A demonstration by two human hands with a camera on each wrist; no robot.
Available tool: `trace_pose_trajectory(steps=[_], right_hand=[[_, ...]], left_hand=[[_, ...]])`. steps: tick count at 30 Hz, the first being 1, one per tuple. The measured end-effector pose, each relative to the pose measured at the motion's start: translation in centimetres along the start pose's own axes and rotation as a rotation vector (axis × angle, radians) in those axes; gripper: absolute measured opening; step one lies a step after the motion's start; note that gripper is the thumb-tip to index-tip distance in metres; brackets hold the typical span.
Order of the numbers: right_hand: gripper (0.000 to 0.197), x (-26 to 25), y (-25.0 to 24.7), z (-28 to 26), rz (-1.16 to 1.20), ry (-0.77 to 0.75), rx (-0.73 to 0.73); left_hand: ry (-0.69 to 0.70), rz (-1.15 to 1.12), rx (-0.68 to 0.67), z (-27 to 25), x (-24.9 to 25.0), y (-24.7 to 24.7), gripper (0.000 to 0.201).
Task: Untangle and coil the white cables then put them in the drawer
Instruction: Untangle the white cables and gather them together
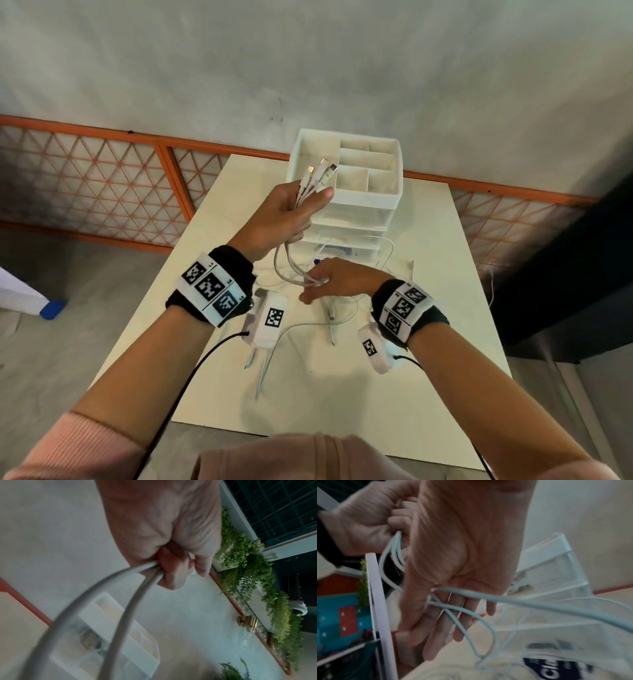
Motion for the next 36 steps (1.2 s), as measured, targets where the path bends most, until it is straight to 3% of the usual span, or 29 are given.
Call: trace_pose_trajectory(steps=[4,8,11,13,18,22,27,30,34,36], right_hand=[[0.042,5.0,-3.4,-0.9,0.007,0.104,0.238],[0.051,6.2,-6.3,-2.9,0.116,0.092,0.372],[0.039,3.1,-7.4,-3.8,0.104,0.025,0.397],[0.031,0.8,-8.2,-4.3,0.09,-0.031,0.417],[0.041,1.9,-10.0,-5.9,0.159,-0.007,0.464],[0.05,7.8,-9.1,-6.7,0.157,0.194,0.487],[0.046,15.2,-6.8,-7.7,0.149,0.409,0.519],[0.045,17.8,-3.9,-7.3,0.083,0.487,0.375],[0.039,19.7,2.5,-6.5,-0.069,0.608,-0.069],[0.032,20.3,4.5,-6.5,-0.195,0.653,-0.221]], left_hand=[[0.014,0.239,0.043,-0.9,-1.1,-3.5,0.046],[-0.121,0.533,-0.13,-2.3,-4.3,-4.1,0.035],[-0.173,0.587,-0.276,-2.8,-6.1,-1.5,0.038],[-0.161,0.591,-0.309,-2.6,-6.4,0.2,0.029],[-0.042,0.533,-0.154,-1.1,-5.4,-0.4,0.024],[0.08,0.55,-0.018,-0.8,-4.0,-2.7,0.014],[0.101,0.535,0.152,-1.4,-4.3,-6.2,0.013],[-0.021,0.558,0.066,-1.7,-5.5,-6.4,0.017],[-0.287,0.738,-0.322,-3.2,-8.8,-3.7,0.027],[-0.375,0.782,-0.455,-4.6,-10.4,-2.9,0.03]])
Point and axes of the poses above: each hand's wrist, its own z-axis towards the middle knuckle, its own y-axis out of the palm, x = y × z, the point moved 8 cm from there along z, towards the middle knuckle, and after that the axes turned 9 degrees about y, right-handed, at the moved point
